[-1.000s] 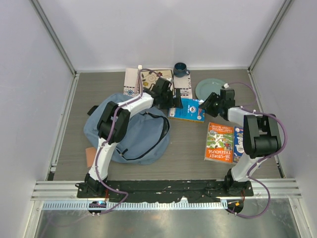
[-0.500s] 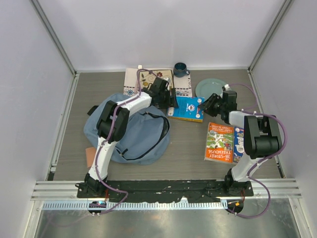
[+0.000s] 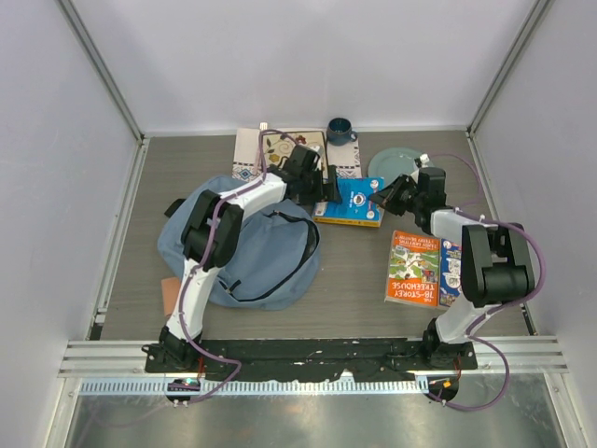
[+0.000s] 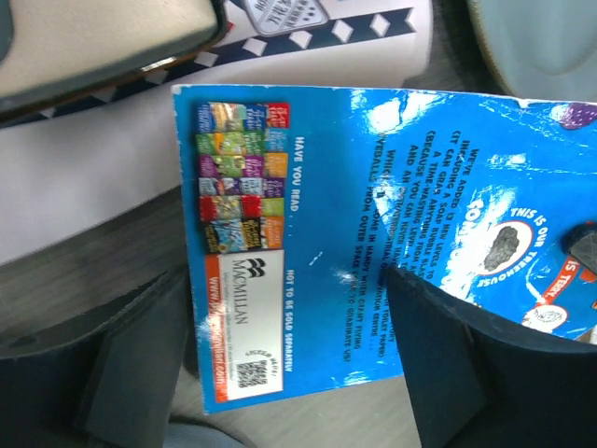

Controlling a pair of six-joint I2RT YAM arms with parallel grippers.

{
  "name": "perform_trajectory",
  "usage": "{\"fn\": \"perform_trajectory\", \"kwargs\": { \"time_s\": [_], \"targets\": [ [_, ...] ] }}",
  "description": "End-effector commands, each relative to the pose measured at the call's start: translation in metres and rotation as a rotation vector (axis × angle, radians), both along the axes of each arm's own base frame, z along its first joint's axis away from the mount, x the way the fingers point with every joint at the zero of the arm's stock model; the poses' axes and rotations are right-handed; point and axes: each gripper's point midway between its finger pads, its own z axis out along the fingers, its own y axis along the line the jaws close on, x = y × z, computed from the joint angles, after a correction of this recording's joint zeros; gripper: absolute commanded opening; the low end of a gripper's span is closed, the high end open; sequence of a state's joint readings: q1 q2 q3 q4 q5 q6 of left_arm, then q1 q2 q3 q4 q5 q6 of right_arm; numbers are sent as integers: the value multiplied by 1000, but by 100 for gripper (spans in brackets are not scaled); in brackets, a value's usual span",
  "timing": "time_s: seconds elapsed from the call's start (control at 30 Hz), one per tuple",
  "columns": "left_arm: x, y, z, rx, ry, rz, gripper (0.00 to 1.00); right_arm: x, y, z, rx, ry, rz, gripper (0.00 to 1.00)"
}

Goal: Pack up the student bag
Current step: Pick up the book from the center of the board.

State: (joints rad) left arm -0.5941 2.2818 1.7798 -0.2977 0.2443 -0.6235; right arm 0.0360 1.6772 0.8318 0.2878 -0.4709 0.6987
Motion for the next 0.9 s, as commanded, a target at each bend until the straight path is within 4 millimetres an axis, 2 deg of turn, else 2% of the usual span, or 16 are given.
{"fn": "perform_trajectory", "kwargs": {
  "time_s": [0.0,0.1,0.17,0.2,0.27,0.3,0.33,0.37,0.4,0.43,0.47,0.53,0.57,0.67,0.83,0.87],
  "targets": [
    [-4,-12,98,-98,-161,-21,91,3,9,64,30,-144,18,1],
    [-4,6,146,-107,-247,35,97,1,12,93,81,-190,9,1],
    [-7,19,165,-110,-277,72,99,-3,12,114,123,-214,-7,1],
    [-15,29,185,-123,-303,91,99,-4,13,123,139,-234,-9,1],
    [-17,46,201,-119,-339,148,99,-8,15,137,184,-240,-16,1],
    [-23,55,196,-104,-332,165,100,-10,16,149,198,-267,-14,1],
    [-28,69,217,-113,-369,205,100,-13,18,154,220,-272,-5,1],
    [-32,77,220,-110,-377,219,100,-16,21,163,268,-268,-4,1],
    [-39,83,209,-93,-357,221,100,-21,24,171,295,-294,20,1],
    [-42,98,222,-94,-386,265,100,-24,26,174,320,-293,24,1],
    [-49,106,207,-65,-355,273,99,-29,28,171,350,-272,18,1],
    [-60,119,210,-64,-350,303,99,-37,35,175,377,-274,35,1],
    [-67,127,194,-35,-321,318,99,-42,39,170,387,-263,42,1],
    [-86,137,179,-57,-277,345,100,-53,60,172,430,-255,70,1],
    [-113,141,158,-136,-182,386,100,-68,94,198,542,-311,129,1],
    [-119,144,143,-133,-150,403,99,-70,97,200,555,-314,134,1]
  ]
}}
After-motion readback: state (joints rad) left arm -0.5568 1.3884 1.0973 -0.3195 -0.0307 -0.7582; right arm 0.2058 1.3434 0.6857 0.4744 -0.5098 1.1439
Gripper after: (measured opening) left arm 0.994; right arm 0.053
